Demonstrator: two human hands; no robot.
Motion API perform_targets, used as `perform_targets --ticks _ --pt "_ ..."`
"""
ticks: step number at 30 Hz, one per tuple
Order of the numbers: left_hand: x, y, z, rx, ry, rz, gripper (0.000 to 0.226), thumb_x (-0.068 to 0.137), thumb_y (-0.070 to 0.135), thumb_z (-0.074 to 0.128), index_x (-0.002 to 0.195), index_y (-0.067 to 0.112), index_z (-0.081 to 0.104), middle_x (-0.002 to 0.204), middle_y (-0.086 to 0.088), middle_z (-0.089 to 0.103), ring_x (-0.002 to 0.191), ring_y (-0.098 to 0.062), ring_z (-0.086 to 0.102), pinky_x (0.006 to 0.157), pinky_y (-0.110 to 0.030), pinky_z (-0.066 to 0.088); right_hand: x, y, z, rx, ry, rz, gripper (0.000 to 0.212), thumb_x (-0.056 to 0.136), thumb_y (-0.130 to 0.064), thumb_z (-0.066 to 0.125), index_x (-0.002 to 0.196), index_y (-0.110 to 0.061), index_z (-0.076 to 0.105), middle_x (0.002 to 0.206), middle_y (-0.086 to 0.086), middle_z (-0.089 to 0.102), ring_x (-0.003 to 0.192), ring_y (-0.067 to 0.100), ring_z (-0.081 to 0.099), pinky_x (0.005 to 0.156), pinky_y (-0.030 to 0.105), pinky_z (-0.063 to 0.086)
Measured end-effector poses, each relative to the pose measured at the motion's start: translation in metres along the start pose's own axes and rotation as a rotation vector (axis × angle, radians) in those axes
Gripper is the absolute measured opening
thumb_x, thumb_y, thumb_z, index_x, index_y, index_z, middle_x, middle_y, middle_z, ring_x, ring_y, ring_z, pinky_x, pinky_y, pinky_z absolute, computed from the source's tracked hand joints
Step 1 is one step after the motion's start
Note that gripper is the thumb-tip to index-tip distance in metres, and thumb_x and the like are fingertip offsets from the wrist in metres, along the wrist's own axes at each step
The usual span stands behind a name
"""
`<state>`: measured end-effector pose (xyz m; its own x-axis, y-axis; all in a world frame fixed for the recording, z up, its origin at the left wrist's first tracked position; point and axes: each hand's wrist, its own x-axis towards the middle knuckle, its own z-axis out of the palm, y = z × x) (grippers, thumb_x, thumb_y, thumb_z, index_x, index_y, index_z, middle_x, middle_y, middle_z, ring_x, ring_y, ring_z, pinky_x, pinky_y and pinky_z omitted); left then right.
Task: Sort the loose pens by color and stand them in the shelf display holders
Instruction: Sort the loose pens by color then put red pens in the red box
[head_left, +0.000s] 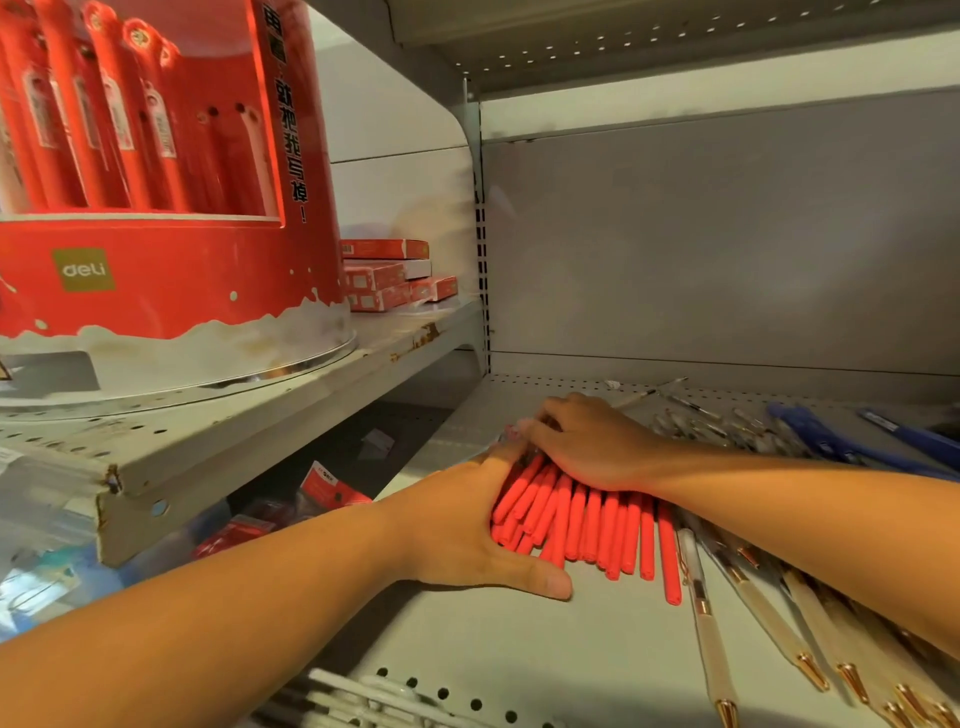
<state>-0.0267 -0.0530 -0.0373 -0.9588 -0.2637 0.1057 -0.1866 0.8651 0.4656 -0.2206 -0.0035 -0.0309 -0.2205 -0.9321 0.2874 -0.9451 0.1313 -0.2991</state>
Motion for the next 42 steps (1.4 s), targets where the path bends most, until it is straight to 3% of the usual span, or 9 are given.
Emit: perform_targets --ticks 4,9,13,18,22,29,36,39,42 --pt "0.001 0.0 0.001 0.019 0.022 0.029 0.094 0.066 0.066 0.079 0.139 0.046 0.024 0.118 0.027 0.052 0.103 0.008 0.056 0.089 -0.01 0.046 -0.001 -0.006 -0.007 0.098 -0.123 0.02 0.05 0.098 -0.063 0.027 0.095 -0.025 0.06 0.095 -0.005 0.063 0.091 0.015 0.059 0.08 0.033 0.044" --pt "0.002 0.0 0.002 0.021 0.035 0.031 0.095 0.064 0.067 0.079 0.139 0.044 0.024 0.126 0.02 0.051 0.108 -0.003 0.058 0.093 -0.021 0.051 -0.004 -0.019 -0.009 0.173 -0.114 0.01 0.056 0.098 -0.064 0.024 0.113 -0.025 0.06 0.111 -0.003 0.063 0.102 0.015 0.057 0.085 0.033 0.041" --pt "0.002 0.001 0.003 0.013 0.031 0.027 0.092 0.068 0.066 0.077 0.14 0.045 0.024 0.128 0.017 0.051 0.109 -0.006 0.059 0.093 -0.027 0.055 -0.008 -0.021 -0.026 0.241 -0.143 -0.003 0.046 0.104 -0.048 0.029 0.128 -0.018 0.056 0.129 0.0 0.057 0.115 0.013 0.051 0.095 0.03 0.037" --pt "0.003 0.002 0.004 -0.018 -0.006 -0.014 0.089 0.067 0.071 0.073 0.138 0.047 0.025 0.126 0.017 0.051 0.108 -0.01 0.06 0.092 -0.031 0.056 -0.033 0.002 -0.077 -0.029 -0.251 -0.066 0.023 0.089 -0.011 0.056 0.101 -0.03 0.062 0.101 -0.009 0.06 0.086 0.003 0.056 0.066 0.022 0.042" --pt "0.005 0.004 0.005 0.025 -0.052 -0.058 0.098 0.064 0.078 0.069 0.142 0.047 0.018 0.133 0.01 0.045 0.113 -0.015 0.057 0.098 -0.039 0.052 -0.067 0.015 -0.087 -0.214 -0.486 -0.102 0.025 0.083 -0.029 0.068 0.089 -0.046 0.052 0.092 -0.016 0.058 0.078 -0.004 0.057 0.056 0.012 0.043" --pt "0.012 0.01 0.004 0.141 -0.143 -0.202 0.119 0.058 0.093 0.052 0.149 0.048 -0.01 0.157 0.005 0.018 0.134 -0.027 0.042 0.111 -0.044 0.04 -0.071 0.024 -0.08 -0.248 -0.395 -0.181 0.025 0.082 -0.039 0.071 0.097 -0.05 0.054 0.097 -0.024 0.053 0.086 -0.017 0.048 0.056 0.009 0.039" --pt "0.013 0.011 -0.003 -0.147 -0.104 -0.222 0.104 0.059 0.093 0.053 0.146 0.045 0.02 0.125 0.009 0.06 0.111 -0.014 0.06 0.102 -0.037 0.048 -0.065 0.016 -0.075 -0.174 -0.402 -0.18 0.025 0.084 -0.034 0.073 0.094 -0.049 0.057 0.097 -0.02 0.057 0.083 -0.002 0.057 0.066 0.013 0.045" --pt "0.017 0.008 -0.003 -0.143 0.02 -0.305 0.088 0.071 0.09 0.042 0.141 0.037 0.036 0.11 0.012 0.066 0.099 -0.01 0.064 0.089 -0.026 0.049 -0.058 0.011 -0.069 -0.187 -0.378 -0.211 0.021 0.087 -0.034 0.07 0.103 -0.044 0.06 0.096 -0.019 0.057 0.083 -0.003 0.056 0.066 0.013 0.043" --pt "0.019 0.006 -0.007 -0.083 0.051 -0.361 0.079 0.08 0.079 0.049 0.143 0.033 0.033 0.112 0.008 0.065 0.094 -0.01 0.062 0.08 -0.022 0.046 -0.05 0.007 -0.062 -0.22 -0.345 -0.238 0.02 0.088 -0.036 0.069 0.105 -0.041 0.059 0.094 -0.019 0.053 0.083 0.0 0.054 0.066 0.015 0.041"
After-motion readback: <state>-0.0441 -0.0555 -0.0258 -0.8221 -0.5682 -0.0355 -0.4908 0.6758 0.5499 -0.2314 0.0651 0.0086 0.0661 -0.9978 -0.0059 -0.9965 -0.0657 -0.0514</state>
